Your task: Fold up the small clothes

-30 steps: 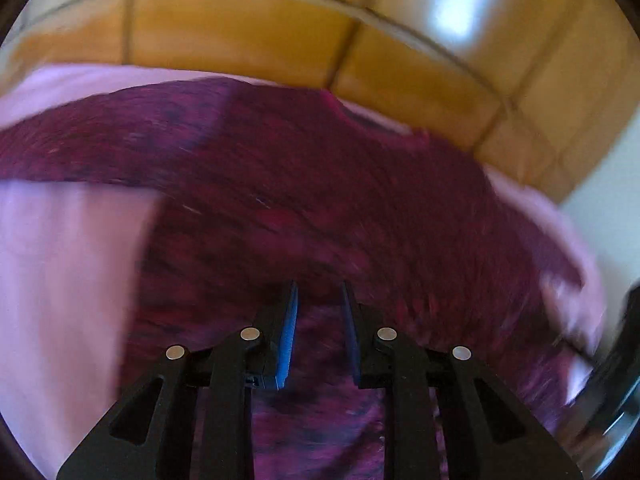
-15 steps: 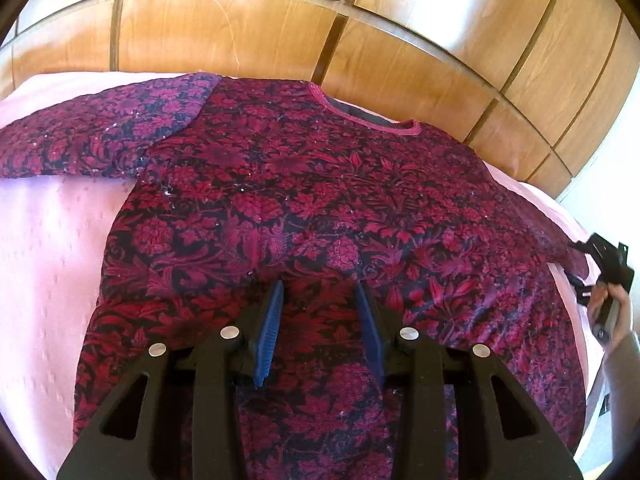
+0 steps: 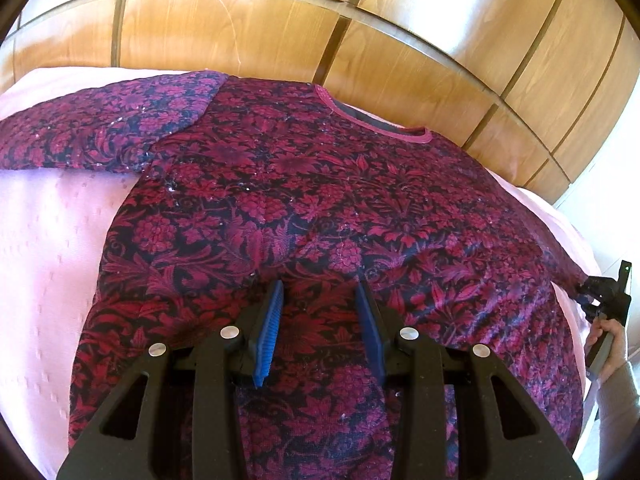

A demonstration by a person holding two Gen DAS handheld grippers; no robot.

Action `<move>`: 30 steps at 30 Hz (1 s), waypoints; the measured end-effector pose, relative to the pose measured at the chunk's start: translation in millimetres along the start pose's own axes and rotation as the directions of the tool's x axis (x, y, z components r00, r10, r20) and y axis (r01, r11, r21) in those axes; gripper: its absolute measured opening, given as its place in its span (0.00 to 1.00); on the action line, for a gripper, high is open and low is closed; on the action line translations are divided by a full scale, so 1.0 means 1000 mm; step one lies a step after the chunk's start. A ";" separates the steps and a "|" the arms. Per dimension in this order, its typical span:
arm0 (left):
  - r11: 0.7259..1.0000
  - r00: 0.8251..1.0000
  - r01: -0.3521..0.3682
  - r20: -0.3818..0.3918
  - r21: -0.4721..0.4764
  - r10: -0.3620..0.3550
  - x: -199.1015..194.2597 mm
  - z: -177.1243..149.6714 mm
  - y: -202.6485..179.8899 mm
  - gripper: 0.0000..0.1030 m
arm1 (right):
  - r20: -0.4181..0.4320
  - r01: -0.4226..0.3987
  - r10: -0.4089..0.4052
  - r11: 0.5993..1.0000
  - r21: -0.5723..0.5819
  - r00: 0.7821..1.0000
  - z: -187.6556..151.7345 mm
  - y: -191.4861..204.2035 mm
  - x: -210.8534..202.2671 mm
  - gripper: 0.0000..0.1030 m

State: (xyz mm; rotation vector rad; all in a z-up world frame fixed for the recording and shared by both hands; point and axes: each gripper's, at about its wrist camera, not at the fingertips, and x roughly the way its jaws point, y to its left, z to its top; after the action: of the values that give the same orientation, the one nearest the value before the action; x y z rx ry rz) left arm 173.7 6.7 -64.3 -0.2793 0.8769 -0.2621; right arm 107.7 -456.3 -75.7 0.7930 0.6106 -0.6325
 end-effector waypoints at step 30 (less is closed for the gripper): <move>0.988 0.986 -0.140 -0.082 0.068 0.145 -0.144 -0.105 0.062 0.14 | -0.513 -0.490 0.192 0.680 -0.546 0.837 -0.225 0.089 -0.134 0.12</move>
State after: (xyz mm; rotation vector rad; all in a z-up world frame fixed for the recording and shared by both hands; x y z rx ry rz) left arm 10.3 99.1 -46.0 -0.1475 0.9679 -0.1691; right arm 25.3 -192.1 -67.0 0.3346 0.9759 0.1539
